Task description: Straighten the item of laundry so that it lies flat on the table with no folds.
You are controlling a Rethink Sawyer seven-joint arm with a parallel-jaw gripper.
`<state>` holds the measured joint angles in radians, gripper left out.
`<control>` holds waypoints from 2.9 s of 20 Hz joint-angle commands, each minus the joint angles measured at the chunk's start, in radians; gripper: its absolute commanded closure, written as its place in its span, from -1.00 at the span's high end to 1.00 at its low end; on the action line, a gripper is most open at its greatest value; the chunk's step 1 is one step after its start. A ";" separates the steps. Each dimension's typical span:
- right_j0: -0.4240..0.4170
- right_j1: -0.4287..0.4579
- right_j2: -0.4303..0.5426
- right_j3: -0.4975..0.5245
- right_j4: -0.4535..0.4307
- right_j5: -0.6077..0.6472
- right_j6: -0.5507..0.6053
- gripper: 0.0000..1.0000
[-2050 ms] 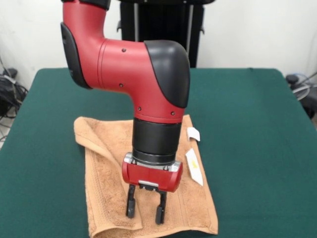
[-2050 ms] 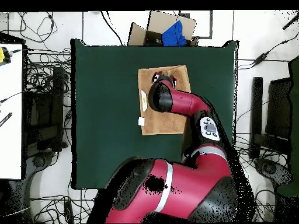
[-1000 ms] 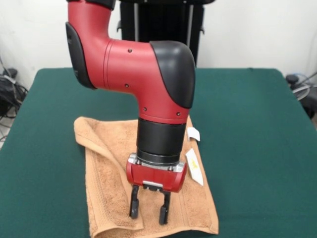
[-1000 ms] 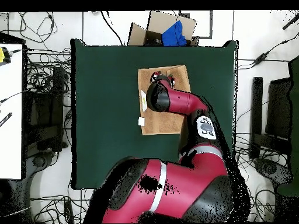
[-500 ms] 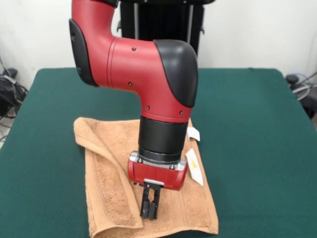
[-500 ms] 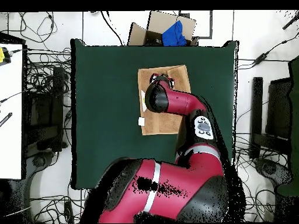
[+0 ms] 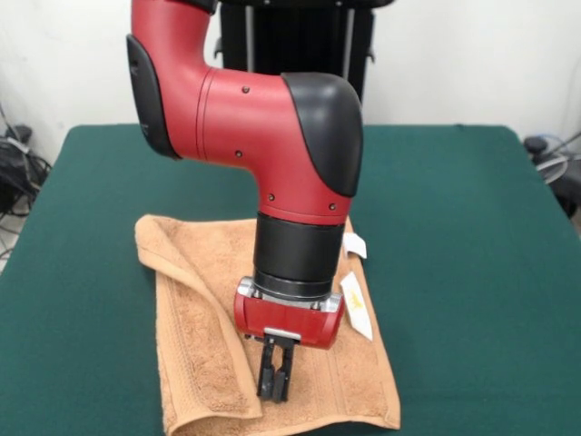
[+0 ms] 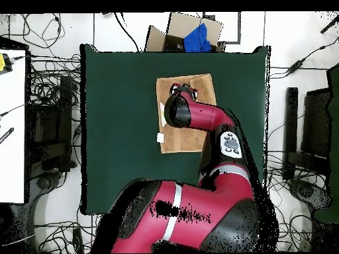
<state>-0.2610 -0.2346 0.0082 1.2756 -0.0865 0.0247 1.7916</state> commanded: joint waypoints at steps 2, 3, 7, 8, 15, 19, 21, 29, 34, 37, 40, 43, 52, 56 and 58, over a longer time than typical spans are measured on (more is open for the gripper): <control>0.009 0.014 0.010 0.048 0.012 0.093 0.122 -1.00; 0.007 0.014 0.012 0.050 0.010 0.091 0.121 -1.00; 0.016 0.015 -0.004 0.051 0.014 0.075 0.133 1.00; 0.020 0.016 -0.010 0.049 0.016 0.075 0.136 1.00; 0.045 0.016 -0.052 0.036 0.028 0.100 0.142 1.00; 0.078 0.003 -0.097 0.061 0.045 0.090 0.175 1.00; 0.094 -0.023 -0.114 0.094 0.054 0.092 0.195 1.00; 0.083 -0.082 -0.072 0.239 -0.015 0.027 0.163 1.00; 0.037 -0.106 -0.026 0.277 -0.033 0.043 0.125 1.00; 0.031 -0.110 -0.025 0.285 -0.028 0.043 0.123 1.00; 0.031 -0.119 -0.038 0.300 -0.028 0.045 0.121 1.00; 0.031 -0.125 -0.044 0.315 -0.023 0.048 0.125 1.00; 0.037 -0.125 -0.049 0.315 -0.015 0.053 0.123 1.00; 0.036 -0.117 -0.047 0.302 -0.015 0.056 0.116 1.00; 0.039 -0.116 -0.050 0.298 -0.014 0.059 0.116 1.00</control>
<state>-0.2210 -0.3719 -0.0760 1.5082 -0.0828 0.0245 1.7916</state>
